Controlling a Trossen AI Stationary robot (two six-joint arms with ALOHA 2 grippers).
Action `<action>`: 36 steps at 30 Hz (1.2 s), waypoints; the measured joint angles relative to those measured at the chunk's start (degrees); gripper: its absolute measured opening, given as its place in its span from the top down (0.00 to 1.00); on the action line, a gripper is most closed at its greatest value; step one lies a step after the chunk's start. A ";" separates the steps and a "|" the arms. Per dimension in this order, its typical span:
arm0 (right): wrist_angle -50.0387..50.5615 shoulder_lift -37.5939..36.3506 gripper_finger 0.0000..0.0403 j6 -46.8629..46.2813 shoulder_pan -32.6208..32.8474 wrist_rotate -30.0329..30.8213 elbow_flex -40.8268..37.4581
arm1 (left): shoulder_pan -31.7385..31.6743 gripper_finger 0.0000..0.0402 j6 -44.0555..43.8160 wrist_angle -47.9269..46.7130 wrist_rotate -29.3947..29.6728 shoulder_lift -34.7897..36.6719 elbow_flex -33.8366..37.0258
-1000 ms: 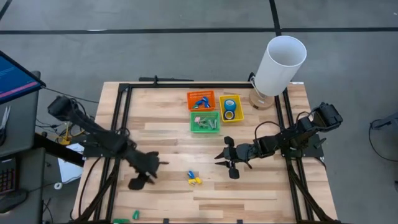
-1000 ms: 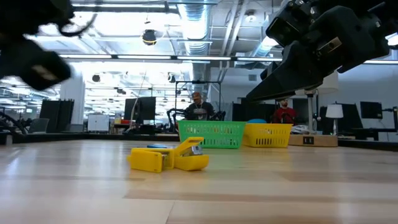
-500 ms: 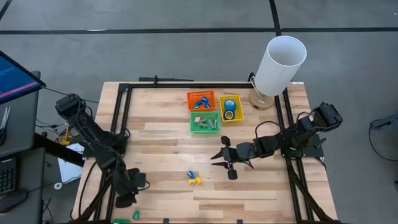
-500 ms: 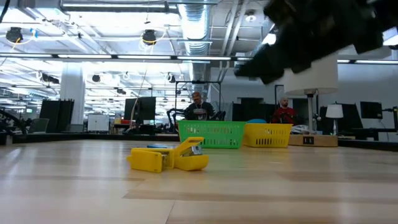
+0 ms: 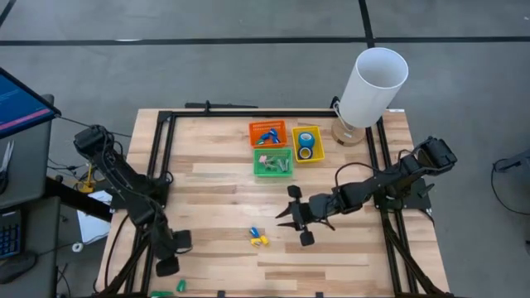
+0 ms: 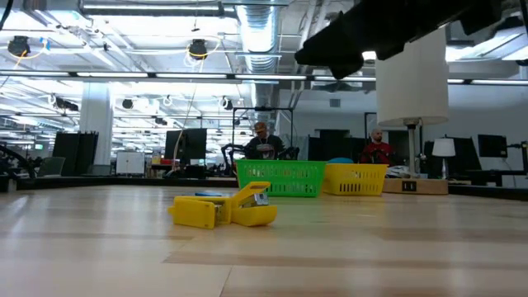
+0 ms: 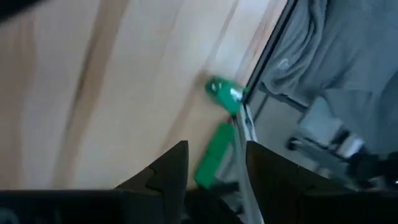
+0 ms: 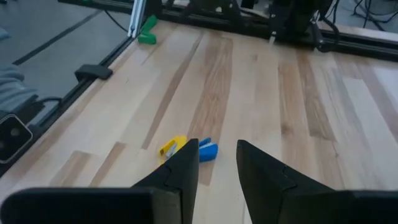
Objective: Pick and place Stapler, Stapler remover, tape
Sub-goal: Put the green stapler into the orange bin
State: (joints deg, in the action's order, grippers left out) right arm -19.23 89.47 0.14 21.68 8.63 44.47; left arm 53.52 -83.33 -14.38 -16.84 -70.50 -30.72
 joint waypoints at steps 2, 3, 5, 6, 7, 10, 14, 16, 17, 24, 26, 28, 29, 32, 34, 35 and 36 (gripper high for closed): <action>0.59 0.00 0.75 -0.02 0.27 0.08 0.00 | 0.38 0.63 -5.64 0.27 -1.08 0.01 0.00; 0.82 0.00 0.75 -0.04 0.44 0.23 0.00 | 0.41 0.63 -8.45 0.45 -1.07 0.01 0.00; 1.05 0.00 0.75 -0.16 0.50 0.23 0.00 | 0.41 0.63 -12.72 0.87 -0.30 -0.01 0.00; 1.04 0.00 0.75 -0.28 0.52 0.22 0.00 | 0.41 0.62 -14.30 1.51 0.44 -0.25 0.00; 1.04 0.00 0.75 -0.59 0.52 0.22 0.00 | 0.41 0.62 -15.57 2.55 0.93 -0.78 0.00; 1.06 0.00 0.75 -1.55 0.47 0.25 0.00 | 0.40 0.60 -18.73 7.48 1.33 -3.80 0.00; 1.30 0.00 0.75 -1.67 0.47 0.24 0.00 | 0.39 0.59 -21.54 18.17 -1.93 -11.14 -0.03; 1.28 0.00 0.75 -1.68 0.49 0.24 0.00 | 0.41 0.59 -24.19 20.68 -5.87 -15.08 -0.76; 1.30 0.00 0.75 -1.70 0.59 0.24 0.00 | 0.43 0.59 -24.48 20.63 -7.64 -16.59 -1.32; 1.28 0.00 0.75 -1.68 1.26 0.28 0.00 | 0.38 0.58 -23.71 21.00 -10.40 -21.19 -3.54; 1.24 0.00 0.75 -1.68 1.24 0.30 0.00 | 0.35 0.57 -23.27 21.09 -10.23 -21.57 -3.55; 1.24 0.00 0.75 -1.70 1.21 0.31 0.00 | 0.00 0.57 -22.13 21.04 -9.68 -22.22 -3.56; 1.26 0.00 0.75 -1.68 1.21 0.43 0.00 | -0.34 0.57 -21.50 21.14 -9.59 -22.66 -3.56; 1.26 0.00 0.75 -1.68 1.24 0.41 0.00 | -1.30 0.57 -18.95 21.67 -9.35 -23.84 -3.56; 1.23 0.00 0.75 -1.69 1.24 0.39 0.00 | -2.09 0.57 -16.65 22.29 -9.34 -24.53 -3.57; 1.23 0.00 0.75 -1.68 1.24 0.39 0.00 | -2.56 0.57 -15.40 22.44 -9.39 -24.61 -3.58; 1.23 0.00 0.75 -1.70 1.24 0.40 0.00 | -2.99 0.57 -13.93 22.57 -9.24 -24.61 -3.58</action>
State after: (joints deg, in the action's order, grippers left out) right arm -18.00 89.47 -1.56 22.92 9.02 44.47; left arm 50.53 -97.26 8.19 -26.09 -95.11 -34.30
